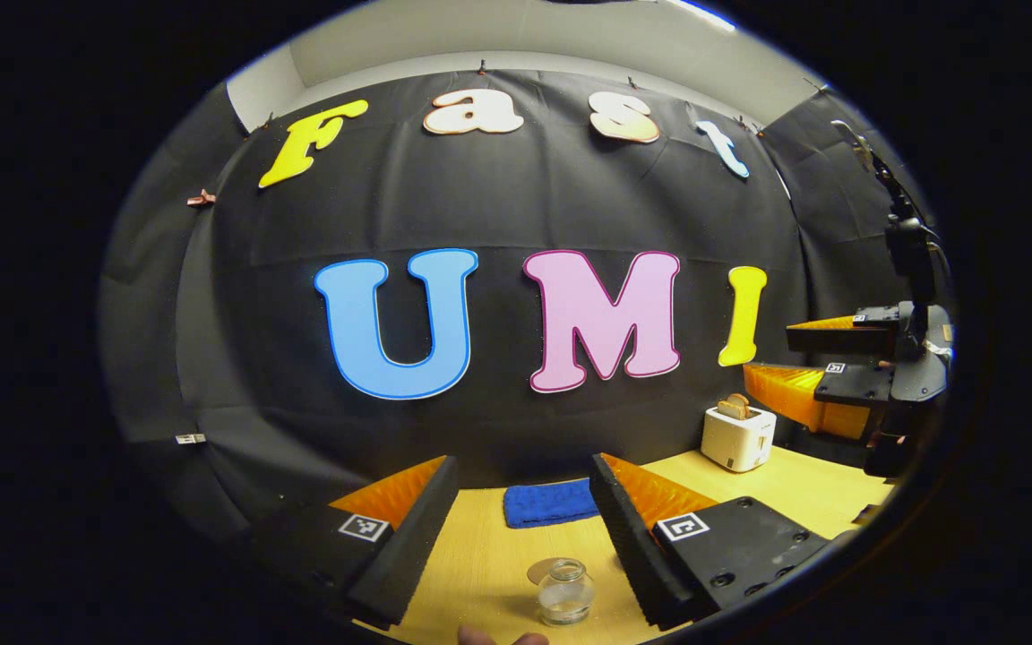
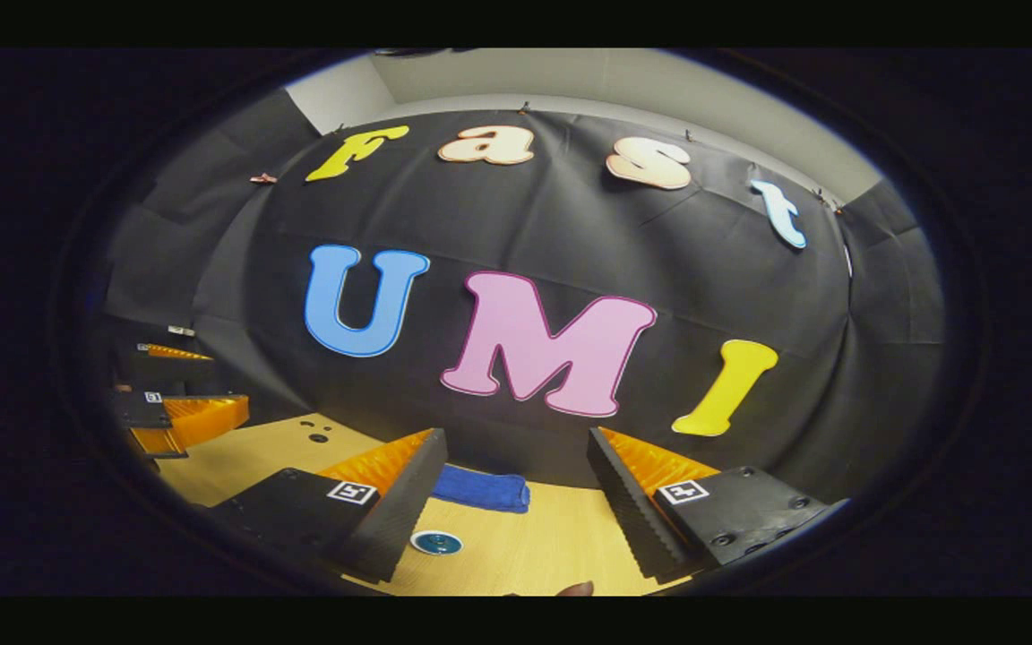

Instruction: Open the teacup lid with one hand, grasp the water bottle and pour water into the teacup with the other hand; after pouring, place the water bottle on the coaster and then close the teacup lid.

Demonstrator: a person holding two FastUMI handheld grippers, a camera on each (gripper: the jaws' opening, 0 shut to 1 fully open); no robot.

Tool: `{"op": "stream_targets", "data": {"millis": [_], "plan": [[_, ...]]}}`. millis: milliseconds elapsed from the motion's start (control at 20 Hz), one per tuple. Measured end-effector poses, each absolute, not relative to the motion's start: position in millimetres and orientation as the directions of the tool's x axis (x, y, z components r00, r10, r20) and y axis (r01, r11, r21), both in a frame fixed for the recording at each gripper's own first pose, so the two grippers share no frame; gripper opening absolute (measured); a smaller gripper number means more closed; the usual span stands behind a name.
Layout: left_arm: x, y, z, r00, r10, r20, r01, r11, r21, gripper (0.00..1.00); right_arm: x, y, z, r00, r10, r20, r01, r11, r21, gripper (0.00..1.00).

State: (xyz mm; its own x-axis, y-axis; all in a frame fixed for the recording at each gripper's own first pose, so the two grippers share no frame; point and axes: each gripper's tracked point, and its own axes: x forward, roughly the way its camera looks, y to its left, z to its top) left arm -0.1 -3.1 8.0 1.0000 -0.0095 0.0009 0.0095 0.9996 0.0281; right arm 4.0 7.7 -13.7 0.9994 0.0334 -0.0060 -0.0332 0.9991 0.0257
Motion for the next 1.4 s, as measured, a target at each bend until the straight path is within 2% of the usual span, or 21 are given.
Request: {"op": "stream_targets", "data": {"millis": [350, 650, 1050, 1300, 1400], "plan": [[2, -12, -45, 0.998, -0.040, -0.054, 0.041, 0.999, 0.019, 0.93, 14, 37, -98, 0.990, 0.108, -0.086, -0.103, 0.993, 0.066, 0.98], [7, -28, -116, 0.994, -0.039, -0.103, 0.045, 0.997, 0.058, 0.94, 34, 65, -181, 0.980, 0.146, -0.135, -0.136, 0.987, 0.082, 0.98], [13, -42, -230, 0.976, -0.030, -0.214, 0.035, 0.999, 0.019, 0.96, 59, 98, -264, 0.962, 0.215, -0.169, -0.200, 0.974, 0.101, 0.98], [27, -44, -278, 0.967, -0.019, -0.256, 0.020, 1.000, 0.000, 0.97, 68, 110, -303, 0.944, 0.254, -0.210, -0.232, 0.965, 0.122, 0.95], [32, -45, -287, 0.965, -0.019, -0.263, 0.013, 1.000, -0.026, 0.97, 73, 116, -317, 0.933, 0.277, -0.230, -0.248, 0.958, 0.146, 0.85]]}}
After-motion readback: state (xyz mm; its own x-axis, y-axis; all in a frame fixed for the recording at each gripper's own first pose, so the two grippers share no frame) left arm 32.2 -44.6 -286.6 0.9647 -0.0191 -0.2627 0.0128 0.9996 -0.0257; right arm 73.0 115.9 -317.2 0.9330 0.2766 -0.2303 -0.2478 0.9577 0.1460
